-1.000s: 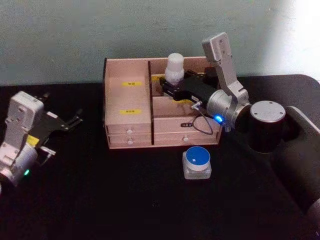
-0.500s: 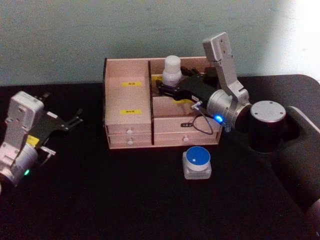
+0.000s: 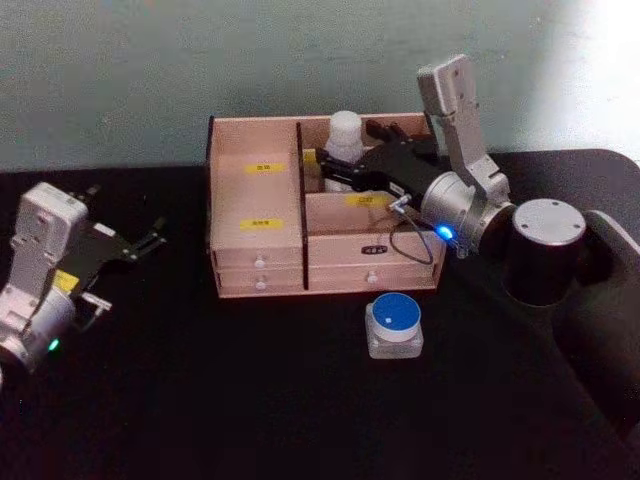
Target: Pick up the facial cleanser and watermelon frost from the table and place them into the tiered storage box.
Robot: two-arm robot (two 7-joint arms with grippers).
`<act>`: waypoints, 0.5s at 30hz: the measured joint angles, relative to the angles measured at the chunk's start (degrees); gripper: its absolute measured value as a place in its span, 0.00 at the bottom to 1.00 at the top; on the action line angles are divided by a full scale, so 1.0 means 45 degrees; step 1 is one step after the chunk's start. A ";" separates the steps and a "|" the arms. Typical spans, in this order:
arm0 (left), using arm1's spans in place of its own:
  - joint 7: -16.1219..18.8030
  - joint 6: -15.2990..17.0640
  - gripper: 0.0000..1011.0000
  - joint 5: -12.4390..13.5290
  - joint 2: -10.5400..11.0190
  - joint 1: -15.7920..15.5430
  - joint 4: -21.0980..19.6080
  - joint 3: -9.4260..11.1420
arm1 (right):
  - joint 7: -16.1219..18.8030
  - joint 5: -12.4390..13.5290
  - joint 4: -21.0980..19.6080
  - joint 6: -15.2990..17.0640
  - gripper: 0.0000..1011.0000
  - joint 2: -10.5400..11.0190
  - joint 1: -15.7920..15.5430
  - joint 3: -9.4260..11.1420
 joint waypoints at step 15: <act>0.0000 0.0000 0.99 0.0000 0.0000 0.0000 0.0000 -0.0001 | 0.0222 0.0366 -0.3040 0.1196 0.99 0.1552 -0.2059 0.0334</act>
